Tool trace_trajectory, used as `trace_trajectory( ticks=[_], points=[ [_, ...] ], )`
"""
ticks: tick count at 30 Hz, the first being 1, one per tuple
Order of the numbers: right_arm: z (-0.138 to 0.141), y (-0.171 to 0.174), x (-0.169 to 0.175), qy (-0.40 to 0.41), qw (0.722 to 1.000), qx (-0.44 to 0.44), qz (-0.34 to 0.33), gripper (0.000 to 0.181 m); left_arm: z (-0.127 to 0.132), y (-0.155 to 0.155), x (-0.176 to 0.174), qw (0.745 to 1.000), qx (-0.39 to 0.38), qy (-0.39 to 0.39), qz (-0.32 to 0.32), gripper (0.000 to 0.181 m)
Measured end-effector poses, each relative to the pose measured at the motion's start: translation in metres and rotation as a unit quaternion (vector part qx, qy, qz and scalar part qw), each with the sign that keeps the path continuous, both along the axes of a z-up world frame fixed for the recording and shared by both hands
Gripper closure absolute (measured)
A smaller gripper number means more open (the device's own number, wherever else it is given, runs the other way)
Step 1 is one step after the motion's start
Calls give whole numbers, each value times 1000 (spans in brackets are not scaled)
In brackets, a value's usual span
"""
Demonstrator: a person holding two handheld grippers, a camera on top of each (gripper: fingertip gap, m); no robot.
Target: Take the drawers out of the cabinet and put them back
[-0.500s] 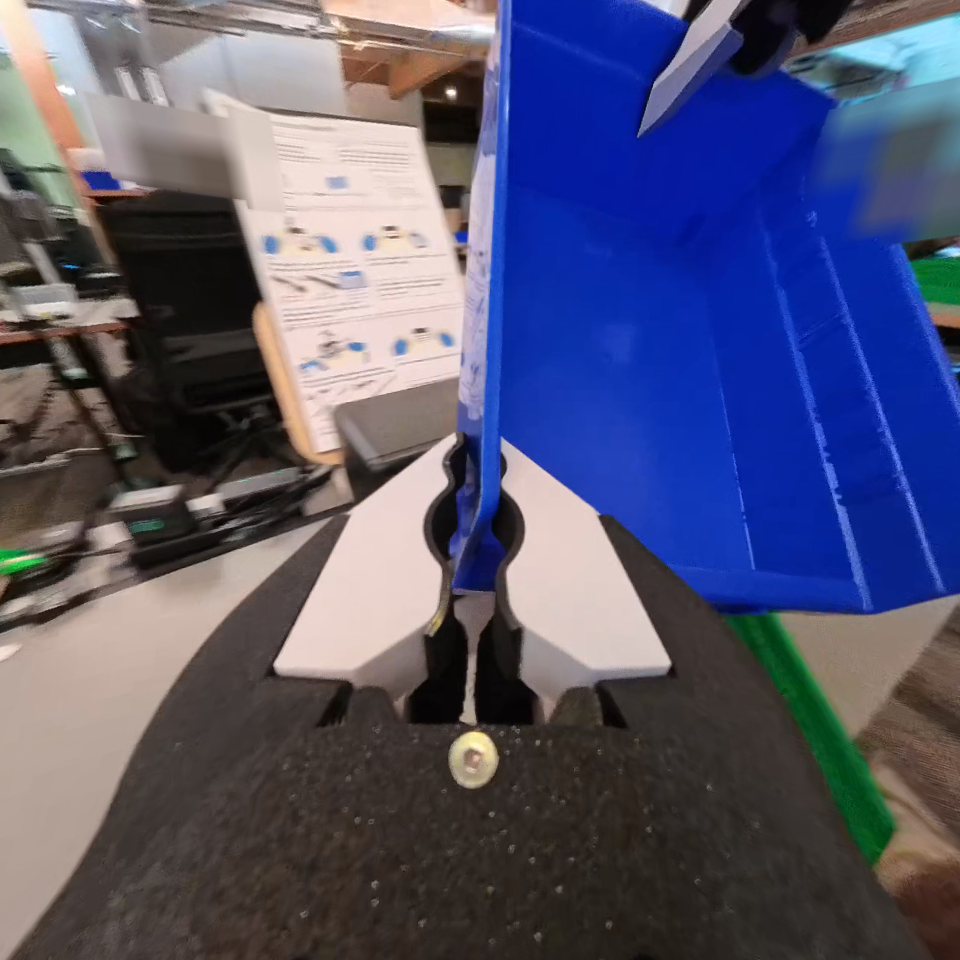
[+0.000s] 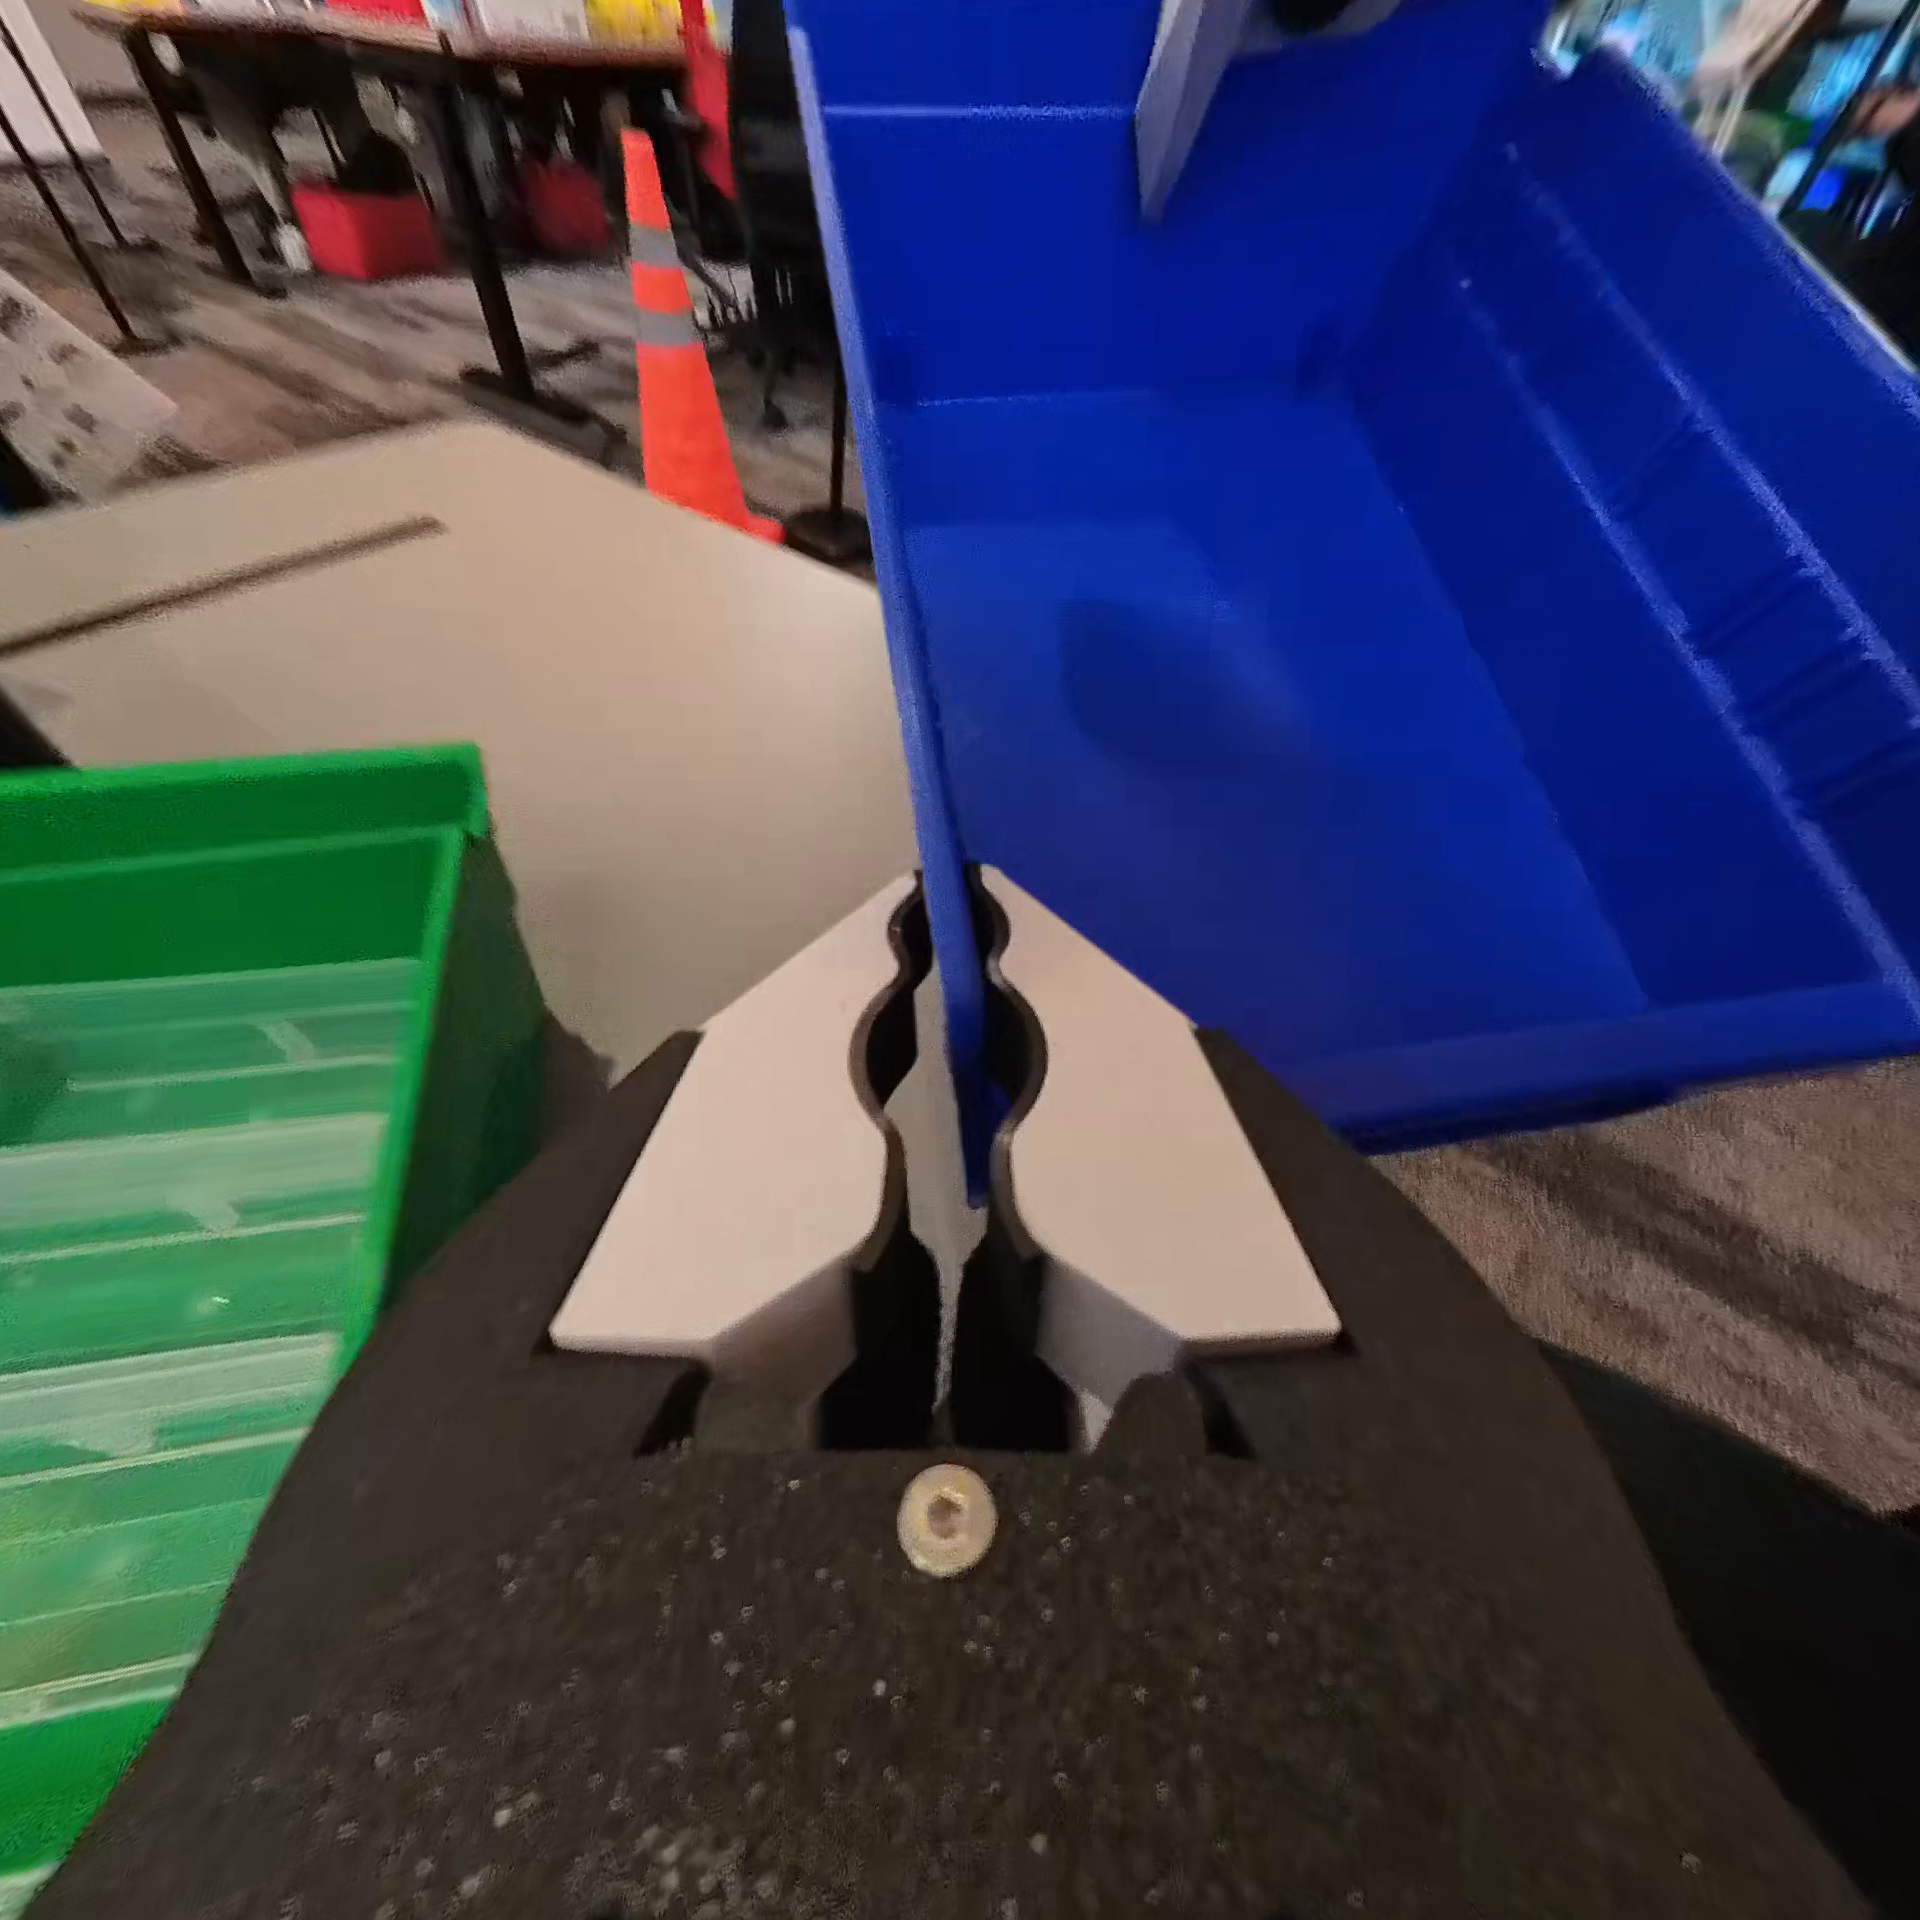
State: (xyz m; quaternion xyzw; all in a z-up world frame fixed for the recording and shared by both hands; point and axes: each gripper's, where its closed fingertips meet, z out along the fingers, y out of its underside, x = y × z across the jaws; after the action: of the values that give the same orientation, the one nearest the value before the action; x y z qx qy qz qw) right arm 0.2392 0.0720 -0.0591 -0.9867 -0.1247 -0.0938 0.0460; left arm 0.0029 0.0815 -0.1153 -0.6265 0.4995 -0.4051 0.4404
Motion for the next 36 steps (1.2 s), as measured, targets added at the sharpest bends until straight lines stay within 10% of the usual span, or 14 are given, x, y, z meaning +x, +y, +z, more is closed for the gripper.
trace_trajectory(
  ticks=[1, 15, 19, 24, 32, 36],
  points=[
    [-18, 8, 4, 14, 1000, 4, 19, 179, -13, 0, 3, 1000, -2, 17, 5, 177],
    [-129, 166, 4, 97, 974, -53, 196, 176, -70, 34, 11, 991, -97, 74, 60, 152],
    [-140, 186, 13, 113, 964, -111, 212, 177, -51, 0, -1, 992, -116, 43, -17, 113],
    [-140, 235, 24, 89, 959, -116, 241, 176, 13, -23, -32, 984, -124, -35, -124, 124],
    [-140, 307, 28, 47, 952, -94, 287, 172, 105, 93, -115, 977, -154, -138, -43, 130],
    [-141, 329, 38, 22, 950, -92, 297, 169, 108, 135, -154, 983, -139, -117, 9, 130]
  ],
)
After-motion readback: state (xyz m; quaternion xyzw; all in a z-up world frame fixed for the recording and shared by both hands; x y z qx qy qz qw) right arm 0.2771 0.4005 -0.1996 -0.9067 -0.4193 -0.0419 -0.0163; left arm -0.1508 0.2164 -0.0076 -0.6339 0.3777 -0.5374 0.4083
